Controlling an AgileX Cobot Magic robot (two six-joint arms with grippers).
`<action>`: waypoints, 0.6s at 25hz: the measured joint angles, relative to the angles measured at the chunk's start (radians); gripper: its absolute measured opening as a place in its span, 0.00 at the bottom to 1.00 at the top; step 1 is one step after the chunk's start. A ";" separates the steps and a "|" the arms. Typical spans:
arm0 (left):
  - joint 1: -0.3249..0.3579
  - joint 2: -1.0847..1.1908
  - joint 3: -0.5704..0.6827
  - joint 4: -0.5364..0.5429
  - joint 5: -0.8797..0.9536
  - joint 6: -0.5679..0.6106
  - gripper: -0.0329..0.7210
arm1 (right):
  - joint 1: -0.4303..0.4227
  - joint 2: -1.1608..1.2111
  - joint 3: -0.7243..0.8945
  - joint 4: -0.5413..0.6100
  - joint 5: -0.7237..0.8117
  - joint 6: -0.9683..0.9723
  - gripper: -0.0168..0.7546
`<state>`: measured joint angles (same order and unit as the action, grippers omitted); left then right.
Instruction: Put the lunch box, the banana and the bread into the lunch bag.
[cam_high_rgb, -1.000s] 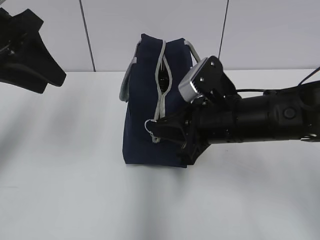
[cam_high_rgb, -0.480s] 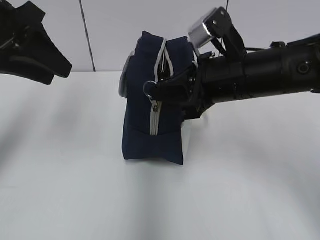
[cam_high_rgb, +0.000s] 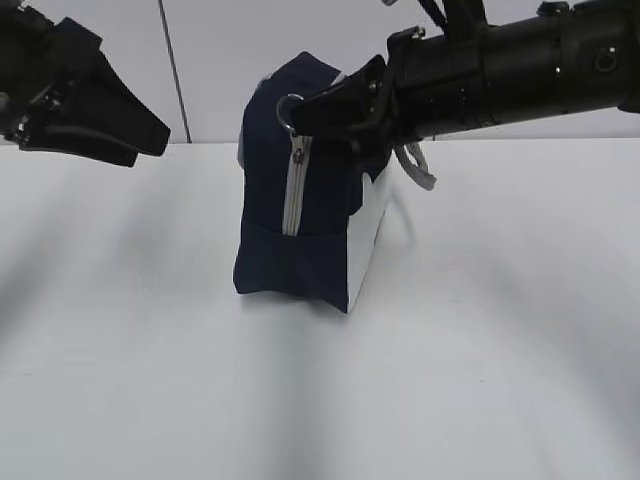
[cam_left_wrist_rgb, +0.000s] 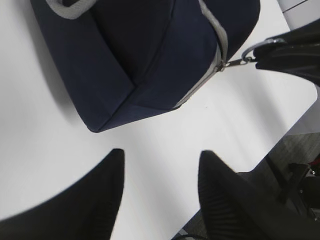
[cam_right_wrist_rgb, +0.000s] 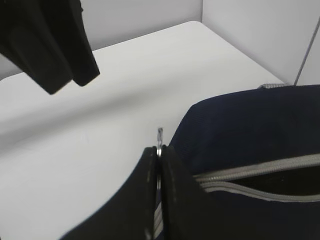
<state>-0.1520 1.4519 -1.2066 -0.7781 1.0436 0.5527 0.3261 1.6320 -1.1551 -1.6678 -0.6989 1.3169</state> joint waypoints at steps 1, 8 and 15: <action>0.000 0.000 0.013 -0.017 -0.017 0.027 0.51 | 0.000 0.000 -0.006 0.000 0.010 0.014 0.00; 0.000 0.000 0.092 -0.181 -0.097 0.279 0.51 | -0.002 0.000 -0.018 -0.001 0.010 0.076 0.00; 0.000 0.021 0.098 -0.262 -0.098 0.381 0.51 | -0.002 0.002 -0.018 -0.015 0.049 0.116 0.00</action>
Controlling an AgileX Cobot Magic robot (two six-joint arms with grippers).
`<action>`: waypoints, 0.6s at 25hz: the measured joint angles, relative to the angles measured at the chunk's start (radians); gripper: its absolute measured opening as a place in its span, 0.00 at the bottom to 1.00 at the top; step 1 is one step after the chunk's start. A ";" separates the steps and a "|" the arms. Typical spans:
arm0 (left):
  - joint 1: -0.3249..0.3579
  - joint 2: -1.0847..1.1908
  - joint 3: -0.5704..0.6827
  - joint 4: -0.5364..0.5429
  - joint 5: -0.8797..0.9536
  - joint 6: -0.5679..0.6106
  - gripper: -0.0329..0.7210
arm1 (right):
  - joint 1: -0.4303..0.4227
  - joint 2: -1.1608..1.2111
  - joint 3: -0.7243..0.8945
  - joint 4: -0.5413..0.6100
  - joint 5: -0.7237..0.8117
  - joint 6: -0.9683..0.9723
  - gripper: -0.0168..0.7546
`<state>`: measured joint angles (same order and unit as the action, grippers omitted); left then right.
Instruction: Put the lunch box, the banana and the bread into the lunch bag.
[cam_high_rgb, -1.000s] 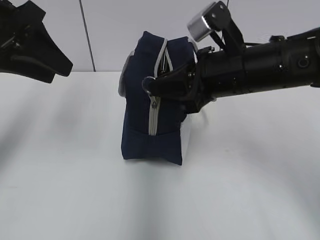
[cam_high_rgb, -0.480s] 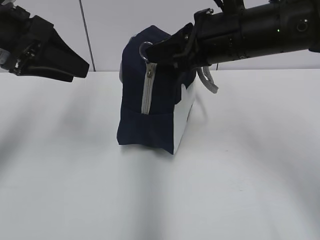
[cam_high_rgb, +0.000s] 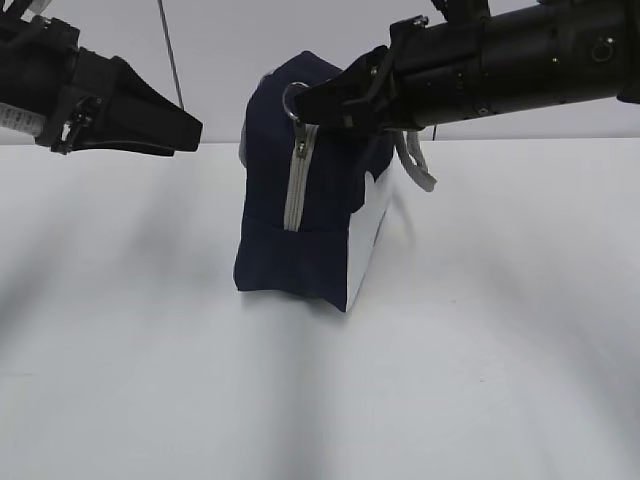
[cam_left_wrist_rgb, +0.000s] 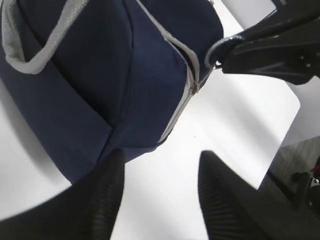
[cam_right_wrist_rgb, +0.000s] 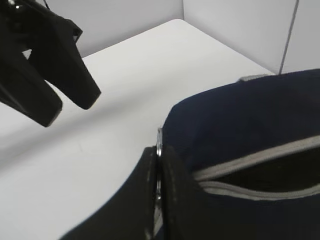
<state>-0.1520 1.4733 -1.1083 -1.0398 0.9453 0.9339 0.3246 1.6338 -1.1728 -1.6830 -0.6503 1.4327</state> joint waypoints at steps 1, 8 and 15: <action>0.000 0.000 0.001 -0.002 0.000 0.011 0.51 | 0.000 0.004 0.000 0.000 0.007 0.005 0.00; 0.000 0.009 0.001 -0.025 0.004 0.066 0.51 | 0.000 0.014 -0.002 0.000 0.052 0.013 0.00; 0.000 0.071 0.001 -0.078 0.054 0.130 0.51 | 0.000 0.016 -0.024 0.015 0.071 0.013 0.00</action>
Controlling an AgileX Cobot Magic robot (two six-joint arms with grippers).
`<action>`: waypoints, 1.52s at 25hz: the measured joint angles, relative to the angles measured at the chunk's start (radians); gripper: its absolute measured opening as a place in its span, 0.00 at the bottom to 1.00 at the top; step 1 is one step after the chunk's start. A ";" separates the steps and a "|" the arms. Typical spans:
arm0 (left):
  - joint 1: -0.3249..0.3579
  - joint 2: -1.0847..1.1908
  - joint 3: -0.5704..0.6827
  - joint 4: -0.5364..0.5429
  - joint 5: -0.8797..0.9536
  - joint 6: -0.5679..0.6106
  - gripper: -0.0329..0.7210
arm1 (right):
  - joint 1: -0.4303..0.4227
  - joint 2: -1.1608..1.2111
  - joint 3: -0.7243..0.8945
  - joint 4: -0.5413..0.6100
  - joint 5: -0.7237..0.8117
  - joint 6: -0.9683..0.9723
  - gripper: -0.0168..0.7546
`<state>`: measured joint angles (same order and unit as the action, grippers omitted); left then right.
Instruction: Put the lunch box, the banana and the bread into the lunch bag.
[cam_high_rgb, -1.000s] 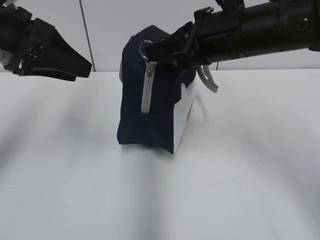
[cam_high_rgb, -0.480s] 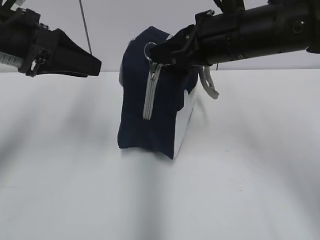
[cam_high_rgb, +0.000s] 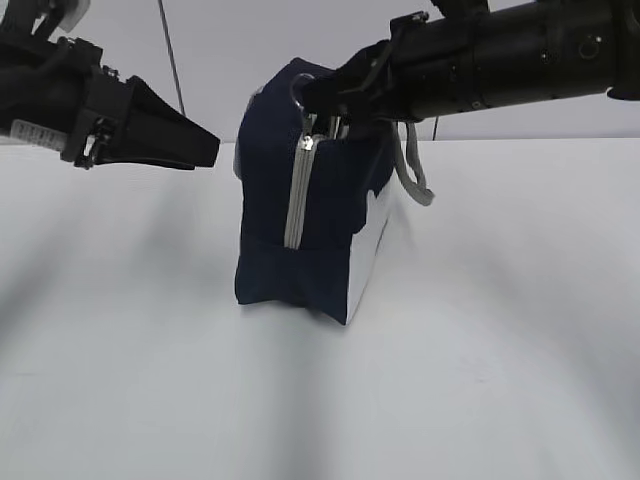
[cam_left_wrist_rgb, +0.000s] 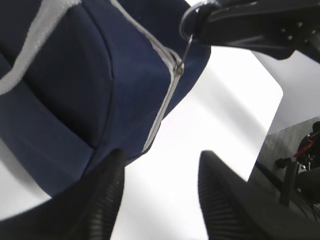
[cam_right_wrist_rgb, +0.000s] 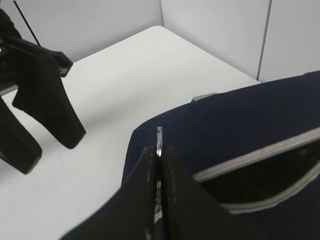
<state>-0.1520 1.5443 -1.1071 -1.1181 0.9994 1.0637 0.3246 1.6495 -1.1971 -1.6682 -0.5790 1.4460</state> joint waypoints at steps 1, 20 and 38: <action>0.000 0.009 0.000 -0.006 0.002 0.010 0.51 | 0.000 0.000 -0.008 0.002 0.002 0.000 0.00; 0.000 0.060 0.000 -0.099 0.001 0.133 0.51 | 0.000 0.005 -0.094 -0.024 -0.015 0.032 0.00; 0.000 0.084 0.000 -0.109 -0.004 0.182 0.51 | 0.000 0.083 -0.118 -0.064 -0.027 0.070 0.00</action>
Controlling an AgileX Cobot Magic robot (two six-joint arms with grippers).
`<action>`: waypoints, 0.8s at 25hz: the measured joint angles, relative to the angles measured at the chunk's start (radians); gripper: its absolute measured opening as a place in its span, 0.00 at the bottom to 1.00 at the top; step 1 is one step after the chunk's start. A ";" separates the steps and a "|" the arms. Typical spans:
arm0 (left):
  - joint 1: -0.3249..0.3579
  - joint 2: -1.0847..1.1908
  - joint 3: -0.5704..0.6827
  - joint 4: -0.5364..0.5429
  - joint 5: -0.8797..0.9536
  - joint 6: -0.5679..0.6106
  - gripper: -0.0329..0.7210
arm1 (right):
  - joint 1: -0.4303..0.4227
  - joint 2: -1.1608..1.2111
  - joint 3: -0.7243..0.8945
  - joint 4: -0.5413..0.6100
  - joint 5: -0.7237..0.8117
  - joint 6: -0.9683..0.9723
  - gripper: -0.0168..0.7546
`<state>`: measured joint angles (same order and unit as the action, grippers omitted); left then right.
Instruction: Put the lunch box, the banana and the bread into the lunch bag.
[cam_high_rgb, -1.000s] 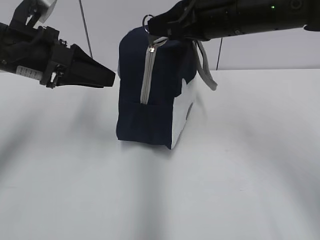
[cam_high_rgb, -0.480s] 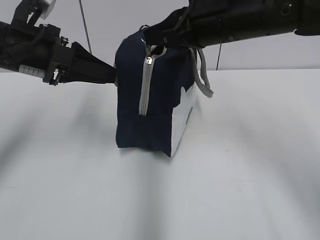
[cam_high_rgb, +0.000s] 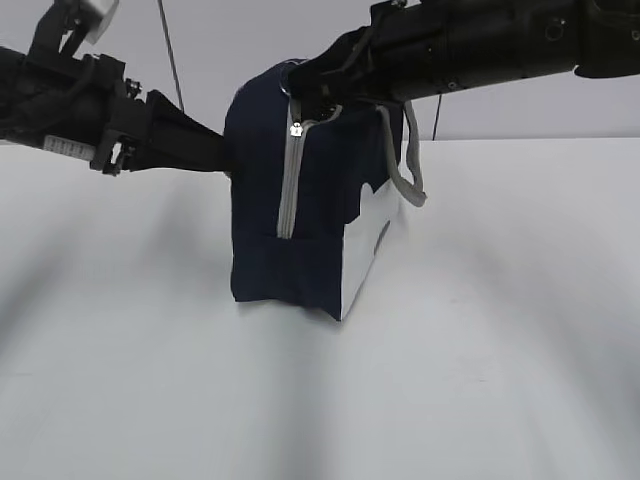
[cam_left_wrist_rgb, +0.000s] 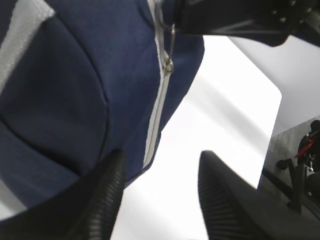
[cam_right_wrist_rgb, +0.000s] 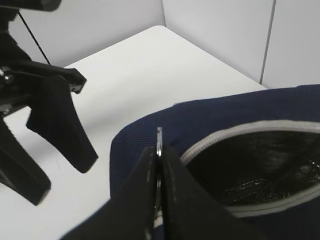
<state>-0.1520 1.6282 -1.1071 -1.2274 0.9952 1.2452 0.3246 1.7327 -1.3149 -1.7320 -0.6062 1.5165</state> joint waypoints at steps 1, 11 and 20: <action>0.000 0.008 0.000 0.000 -0.004 0.003 0.51 | 0.000 0.000 -0.002 0.000 -0.005 0.000 0.00; 0.000 0.014 0.000 -0.018 -0.082 0.036 0.51 | 0.000 -0.031 -0.004 -0.017 -0.028 0.004 0.00; 0.000 0.017 0.000 -0.121 -0.118 0.151 0.51 | 0.000 -0.032 -0.004 -0.027 -0.032 0.008 0.00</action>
<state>-0.1520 1.6453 -1.1071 -1.3486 0.8775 1.3961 0.3246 1.7008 -1.3187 -1.7586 -0.6378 1.5245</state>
